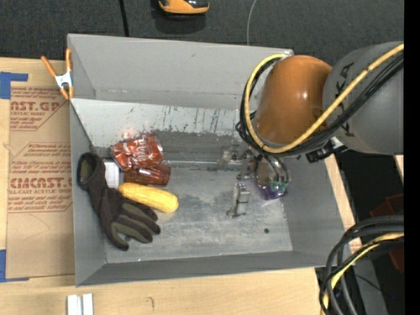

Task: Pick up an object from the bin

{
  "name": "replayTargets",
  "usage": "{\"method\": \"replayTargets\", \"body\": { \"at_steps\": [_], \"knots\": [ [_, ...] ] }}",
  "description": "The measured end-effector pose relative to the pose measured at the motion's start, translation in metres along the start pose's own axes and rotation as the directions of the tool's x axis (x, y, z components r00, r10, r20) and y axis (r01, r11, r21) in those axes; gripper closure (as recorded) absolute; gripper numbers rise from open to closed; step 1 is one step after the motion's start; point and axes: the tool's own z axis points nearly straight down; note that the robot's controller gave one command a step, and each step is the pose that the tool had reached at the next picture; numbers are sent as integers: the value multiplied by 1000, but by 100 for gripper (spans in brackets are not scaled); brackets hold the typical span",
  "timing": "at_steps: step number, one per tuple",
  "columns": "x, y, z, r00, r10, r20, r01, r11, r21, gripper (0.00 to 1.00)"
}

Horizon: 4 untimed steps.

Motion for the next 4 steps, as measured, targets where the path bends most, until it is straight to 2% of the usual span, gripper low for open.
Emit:
{"method": "replayTargets", "body": {
  "at_steps": [1, 2, 3, 4],
  "knots": [
    [-1, 0, -5, 1000, 1, 8, -1, 1000, -1, 0],
    [-30, 44, 17, 1000, 11, 13, -11, 1000, 0, 0],
    [-40, 70, 64, 998, 55, 12, -54, 999, -5, 0],
    [-36, 115, 99, 999, 44, 8, -45, 999, 2, 0]
  ]
}}
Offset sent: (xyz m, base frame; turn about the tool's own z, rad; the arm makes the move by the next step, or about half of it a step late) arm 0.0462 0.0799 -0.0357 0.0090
